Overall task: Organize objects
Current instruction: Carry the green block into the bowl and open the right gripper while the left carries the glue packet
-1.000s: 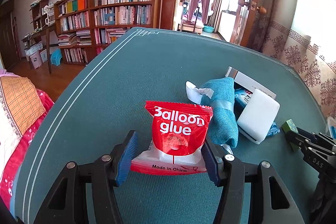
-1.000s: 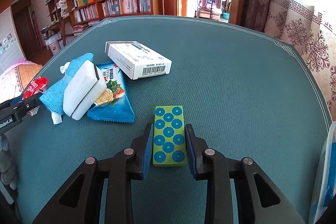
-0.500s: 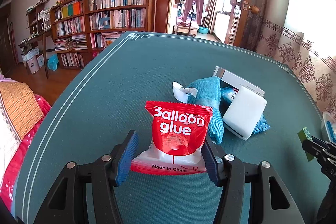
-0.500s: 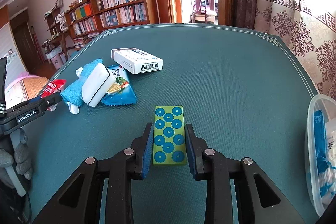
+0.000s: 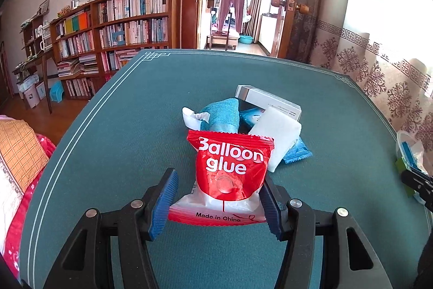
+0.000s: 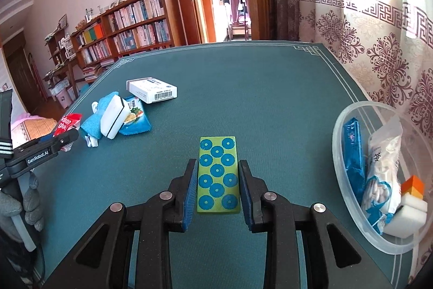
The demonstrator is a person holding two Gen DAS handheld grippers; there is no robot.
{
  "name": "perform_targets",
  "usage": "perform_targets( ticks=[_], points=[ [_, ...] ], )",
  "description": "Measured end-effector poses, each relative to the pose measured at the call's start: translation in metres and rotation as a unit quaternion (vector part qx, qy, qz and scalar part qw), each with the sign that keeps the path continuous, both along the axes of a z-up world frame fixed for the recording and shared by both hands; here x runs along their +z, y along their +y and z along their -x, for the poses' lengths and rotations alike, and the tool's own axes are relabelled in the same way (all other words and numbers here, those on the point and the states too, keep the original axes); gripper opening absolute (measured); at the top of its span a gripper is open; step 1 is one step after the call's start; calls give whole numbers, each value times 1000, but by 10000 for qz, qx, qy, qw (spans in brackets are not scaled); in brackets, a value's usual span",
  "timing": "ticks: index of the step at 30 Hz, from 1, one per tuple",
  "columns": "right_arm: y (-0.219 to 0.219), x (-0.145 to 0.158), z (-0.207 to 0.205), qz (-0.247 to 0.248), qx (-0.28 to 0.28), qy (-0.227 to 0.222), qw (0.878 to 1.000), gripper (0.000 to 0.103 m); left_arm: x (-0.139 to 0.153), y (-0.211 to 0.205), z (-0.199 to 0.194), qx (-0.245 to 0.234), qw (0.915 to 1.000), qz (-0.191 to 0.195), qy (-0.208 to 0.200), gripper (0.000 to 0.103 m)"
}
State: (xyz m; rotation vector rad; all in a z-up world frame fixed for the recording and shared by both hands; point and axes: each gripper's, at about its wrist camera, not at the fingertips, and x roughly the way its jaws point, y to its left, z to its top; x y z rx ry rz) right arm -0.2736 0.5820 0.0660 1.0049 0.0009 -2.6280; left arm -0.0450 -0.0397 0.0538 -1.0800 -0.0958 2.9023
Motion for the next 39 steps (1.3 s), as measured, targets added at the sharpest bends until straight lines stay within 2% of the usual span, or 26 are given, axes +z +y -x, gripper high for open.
perform_targets(
  ticks=[11,20,25,32,39],
  points=[
    [73,13,-3,40,-873,187,9960,30,10,38,-3,-398,9992,-50,40,62],
    [141,17,5,193,-1807,283,9829,30,12,72,0,-711,9975,-48,9,62],
    [165,11,14,210,-2129,223,9766,31,14,93,-1,-903,9959,-1,30,62],
    [175,9,19,152,-2121,234,9768,31,17,115,-4,-1127,9936,51,23,62],
    [164,11,-8,16,-1874,368,9816,31,19,140,-5,-1386,9903,89,18,62]
  ],
)
